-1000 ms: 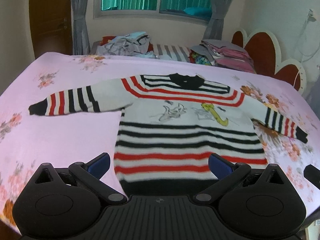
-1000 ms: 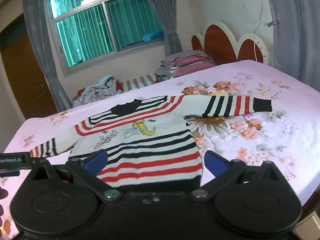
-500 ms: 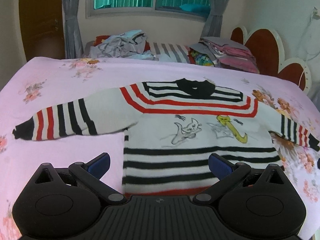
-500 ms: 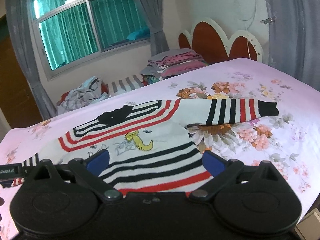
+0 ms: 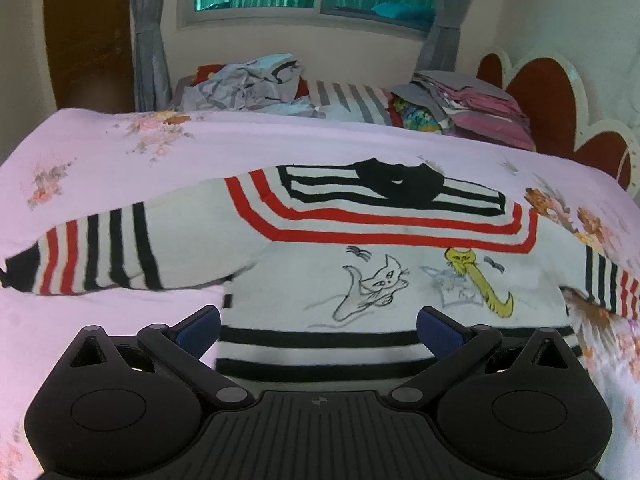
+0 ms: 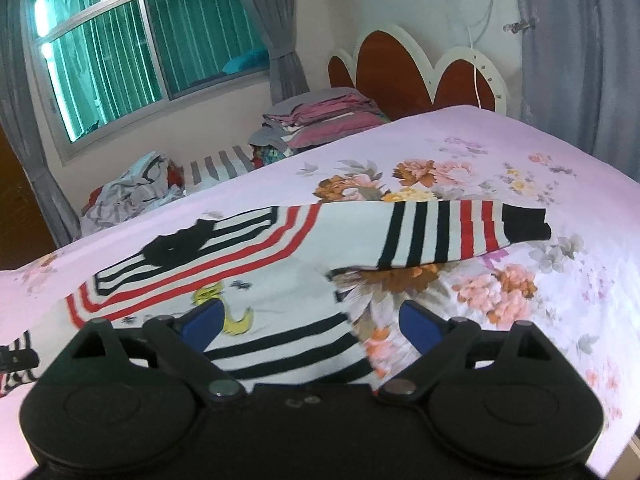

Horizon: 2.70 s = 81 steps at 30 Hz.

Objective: Fold small clothes
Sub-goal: 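Move the right tool to the black sleeve cuff and grasp it, then carry the held sleeve with the right tool across the sweater body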

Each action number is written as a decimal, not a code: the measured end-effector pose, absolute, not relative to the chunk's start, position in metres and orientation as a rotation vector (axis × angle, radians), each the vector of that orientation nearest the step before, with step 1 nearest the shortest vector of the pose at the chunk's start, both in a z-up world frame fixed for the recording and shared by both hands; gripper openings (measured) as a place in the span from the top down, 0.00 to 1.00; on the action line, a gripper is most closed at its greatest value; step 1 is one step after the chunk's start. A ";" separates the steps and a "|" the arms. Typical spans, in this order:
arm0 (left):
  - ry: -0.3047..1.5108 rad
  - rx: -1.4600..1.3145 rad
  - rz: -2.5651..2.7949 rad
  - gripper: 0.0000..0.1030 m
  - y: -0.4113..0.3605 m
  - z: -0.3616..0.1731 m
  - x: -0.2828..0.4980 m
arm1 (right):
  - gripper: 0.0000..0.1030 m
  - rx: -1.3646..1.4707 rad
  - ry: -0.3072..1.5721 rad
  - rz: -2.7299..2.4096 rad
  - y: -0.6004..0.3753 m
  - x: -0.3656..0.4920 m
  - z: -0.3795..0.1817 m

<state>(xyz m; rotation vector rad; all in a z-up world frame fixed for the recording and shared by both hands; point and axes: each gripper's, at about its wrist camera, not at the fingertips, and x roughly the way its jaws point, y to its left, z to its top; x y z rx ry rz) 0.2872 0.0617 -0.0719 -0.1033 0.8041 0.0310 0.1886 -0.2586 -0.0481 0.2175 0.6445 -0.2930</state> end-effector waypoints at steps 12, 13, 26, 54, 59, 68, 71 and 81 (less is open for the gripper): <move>0.837 -0.124 0.100 0.00 -0.008 -0.099 0.333 | 0.18 0.324 0.724 -0.388 -0.401 0.233 -0.084; 0.843 -0.120 0.100 0.00 -0.013 -0.102 0.336 | 0.18 0.340 0.734 -0.403 -0.413 0.235 -0.089; 0.865 -0.061 0.104 0.00 -0.049 -0.109 0.353 | 0.22 0.576 0.754 -0.577 -0.533 0.256 -0.142; 0.817 -0.078 0.079 0.00 -0.021 -0.099 0.381 | 0.92 0.287 0.575 -0.169 -0.404 0.335 -0.076; 0.798 -0.132 0.064 0.00 0.014 -0.096 0.379 | 0.92 0.248 0.640 0.049 -0.311 0.365 -0.088; 0.830 -0.251 0.064 0.00 0.074 -0.112 0.383 | 0.78 0.206 0.869 0.248 -0.185 0.392 -0.159; 0.869 -0.328 0.014 0.00 0.080 -0.122 0.390 | 0.54 0.218 0.895 0.262 -0.172 0.385 -0.162; 0.992 -0.501 -0.245 0.00 0.023 -0.168 0.429 | 0.45 0.111 0.794 0.082 -0.239 0.321 -0.122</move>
